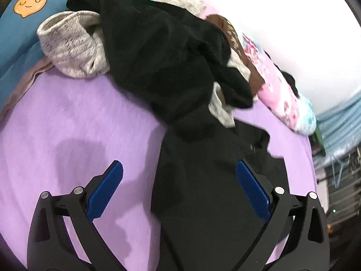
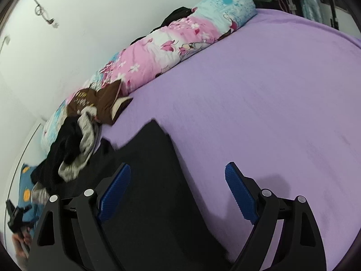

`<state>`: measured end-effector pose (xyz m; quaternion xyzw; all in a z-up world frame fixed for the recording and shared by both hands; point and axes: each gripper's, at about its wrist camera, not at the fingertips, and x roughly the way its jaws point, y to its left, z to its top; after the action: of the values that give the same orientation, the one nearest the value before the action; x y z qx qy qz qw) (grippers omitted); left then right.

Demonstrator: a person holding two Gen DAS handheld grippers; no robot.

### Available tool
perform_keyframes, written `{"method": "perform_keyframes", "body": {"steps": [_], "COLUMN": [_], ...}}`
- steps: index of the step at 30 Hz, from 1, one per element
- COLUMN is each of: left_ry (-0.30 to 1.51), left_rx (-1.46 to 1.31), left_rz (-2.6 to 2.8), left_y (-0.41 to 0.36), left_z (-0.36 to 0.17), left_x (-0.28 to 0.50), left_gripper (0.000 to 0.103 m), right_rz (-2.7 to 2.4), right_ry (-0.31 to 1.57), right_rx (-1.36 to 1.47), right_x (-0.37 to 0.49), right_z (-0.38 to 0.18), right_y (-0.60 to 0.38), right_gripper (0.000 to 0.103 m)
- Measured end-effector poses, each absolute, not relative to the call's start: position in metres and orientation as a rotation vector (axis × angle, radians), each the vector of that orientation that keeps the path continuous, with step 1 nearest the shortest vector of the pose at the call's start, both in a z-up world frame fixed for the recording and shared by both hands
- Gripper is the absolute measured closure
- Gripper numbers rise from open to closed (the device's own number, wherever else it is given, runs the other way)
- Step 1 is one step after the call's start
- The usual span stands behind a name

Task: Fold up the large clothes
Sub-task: 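Reach both open grippers to the edge of the folded jacket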

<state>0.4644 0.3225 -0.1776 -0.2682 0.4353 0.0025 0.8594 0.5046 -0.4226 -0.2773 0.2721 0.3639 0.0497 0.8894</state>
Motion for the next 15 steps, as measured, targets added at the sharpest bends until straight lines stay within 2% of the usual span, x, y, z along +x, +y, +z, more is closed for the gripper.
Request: {"method": "perform_keyframes", "body": {"steps": [6, 15], "left_ry": [0.964, 1.081], "left_rx": [-0.638, -0.716], "left_rz": [-0.027, -0.008], "left_y": [0.313, 0.286], "left_z": [-0.211, -0.255], "left_x": [0.4, 0.336], "left_gripper": [0.007, 0.007], "right_rz": [0.1, 0.117], "right_ry": [0.776, 0.834], "right_rx": [0.574, 0.604], "right_x": [0.447, 0.422], "right_z": [-0.302, -0.304], "right_y": [-0.435, -0.442], "right_gripper": [0.016, 0.015]}}
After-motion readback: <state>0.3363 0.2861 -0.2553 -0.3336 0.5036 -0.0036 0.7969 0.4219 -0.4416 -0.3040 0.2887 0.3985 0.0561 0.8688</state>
